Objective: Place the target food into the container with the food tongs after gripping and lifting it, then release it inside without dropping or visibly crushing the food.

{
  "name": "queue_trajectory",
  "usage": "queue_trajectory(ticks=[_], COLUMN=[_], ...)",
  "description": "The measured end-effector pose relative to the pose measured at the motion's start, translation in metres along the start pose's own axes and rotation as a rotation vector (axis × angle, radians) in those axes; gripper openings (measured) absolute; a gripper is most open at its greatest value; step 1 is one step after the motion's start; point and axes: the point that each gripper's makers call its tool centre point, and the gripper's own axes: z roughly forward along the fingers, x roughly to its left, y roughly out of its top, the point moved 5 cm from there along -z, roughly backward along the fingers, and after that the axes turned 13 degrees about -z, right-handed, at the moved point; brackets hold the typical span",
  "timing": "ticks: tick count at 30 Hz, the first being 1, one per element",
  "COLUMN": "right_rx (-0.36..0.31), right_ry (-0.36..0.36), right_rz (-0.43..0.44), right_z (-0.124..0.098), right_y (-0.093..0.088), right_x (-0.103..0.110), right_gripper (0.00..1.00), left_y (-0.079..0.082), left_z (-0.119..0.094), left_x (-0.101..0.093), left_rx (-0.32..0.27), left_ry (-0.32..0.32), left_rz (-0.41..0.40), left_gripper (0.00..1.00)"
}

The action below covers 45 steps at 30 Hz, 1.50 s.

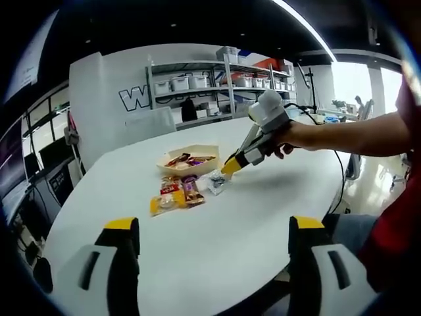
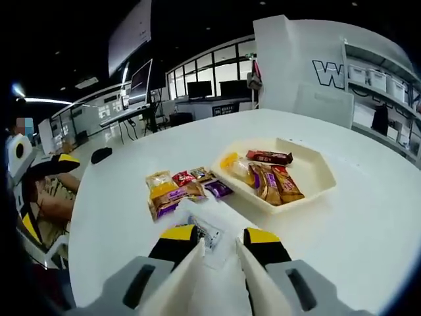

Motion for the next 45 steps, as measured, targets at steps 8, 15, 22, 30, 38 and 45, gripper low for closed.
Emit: queue_trajectory(ticks=[8,15,22,30,38,45], right_rx=[-0.016,-0.03,-0.035,-0.047,-0.051,-0.072], right_ry=[0.014,0.026,0.031,0.044,0.08,0.101], right_rz=[0.022,0.028,0.009,-0.012,-0.042,-0.067], right_z=[-0.007,-0.012,-0.015,-0.019,-0.021,-0.023], right_y=[-0.005,-0.009,-0.011,-0.012,-0.011,-0.011], right_x=[0.009,0.016,0.025,0.036,0.05,0.059], right_gripper=[0.22,0.22,0.22,0.22,0.22,0.23], left_y=[-0.003,-0.002,-0.002,-0.006,-0.004,-0.016], left_z=[0.002,0.005,0.01,0.018,0.028,0.04], left_x=[-0.002,-0.008,-0.014,-0.019,-0.023,-0.025], left_rx=[0.007,0.005,0.008,0.015,-0.018,0.018], left_ry=[-0.008,-0.026,-0.055,-0.093,-0.157,-0.181], left_rz=[-0.007,-0.007,-0.019,-0.036,-0.137,-0.135], left_gripper=[0.91,0.91,0.91,0.9,0.91,0.9])
